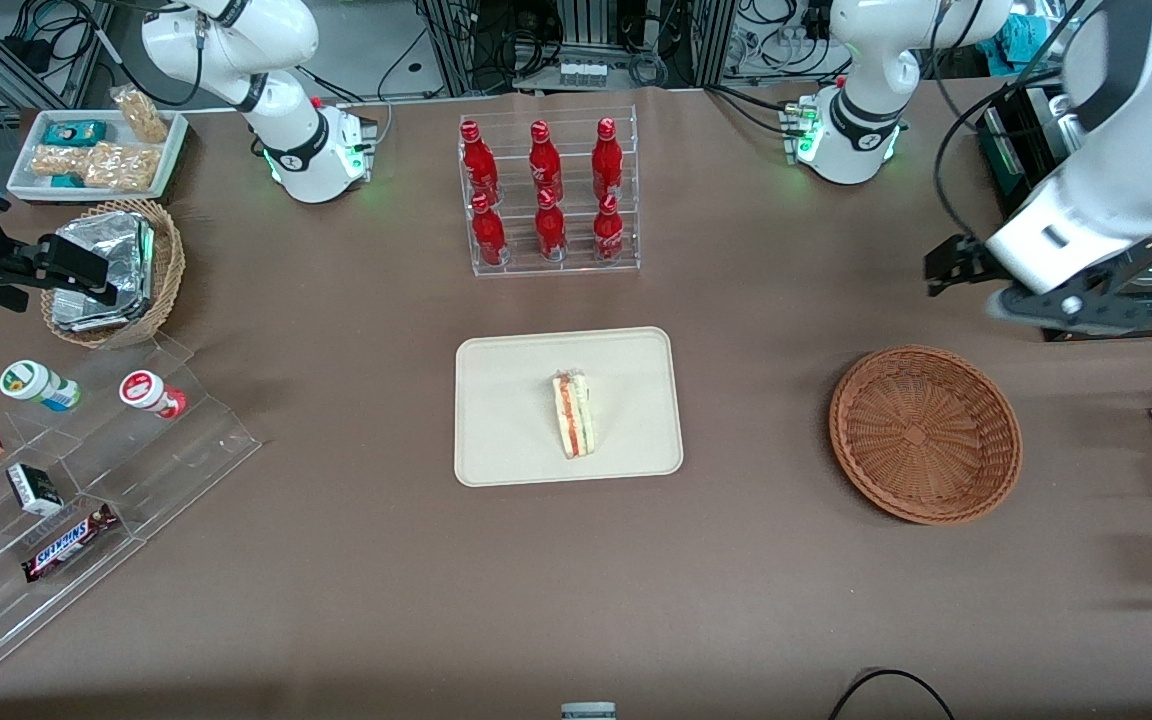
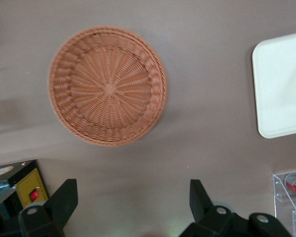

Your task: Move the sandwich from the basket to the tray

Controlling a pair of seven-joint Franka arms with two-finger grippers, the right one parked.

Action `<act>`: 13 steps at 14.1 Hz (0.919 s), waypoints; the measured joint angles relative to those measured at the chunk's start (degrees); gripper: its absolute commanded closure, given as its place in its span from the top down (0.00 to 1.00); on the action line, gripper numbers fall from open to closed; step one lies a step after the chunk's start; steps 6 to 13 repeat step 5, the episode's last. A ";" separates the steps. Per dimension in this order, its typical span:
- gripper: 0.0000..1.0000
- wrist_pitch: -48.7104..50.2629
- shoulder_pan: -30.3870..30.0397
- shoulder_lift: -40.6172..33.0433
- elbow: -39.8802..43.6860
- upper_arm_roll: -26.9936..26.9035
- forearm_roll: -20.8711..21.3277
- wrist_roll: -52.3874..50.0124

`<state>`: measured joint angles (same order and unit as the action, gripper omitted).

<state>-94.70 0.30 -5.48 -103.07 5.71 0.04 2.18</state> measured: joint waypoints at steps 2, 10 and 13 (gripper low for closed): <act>1.00 0.43 -0.09 -0.95 2.09 -2.25 -0.01 0.39; 1.00 2.24 -0.11 -1.12 4.80 -3.40 -0.02 0.68; 1.00 2.24 -0.11 -1.12 4.80 -3.40 -0.02 0.68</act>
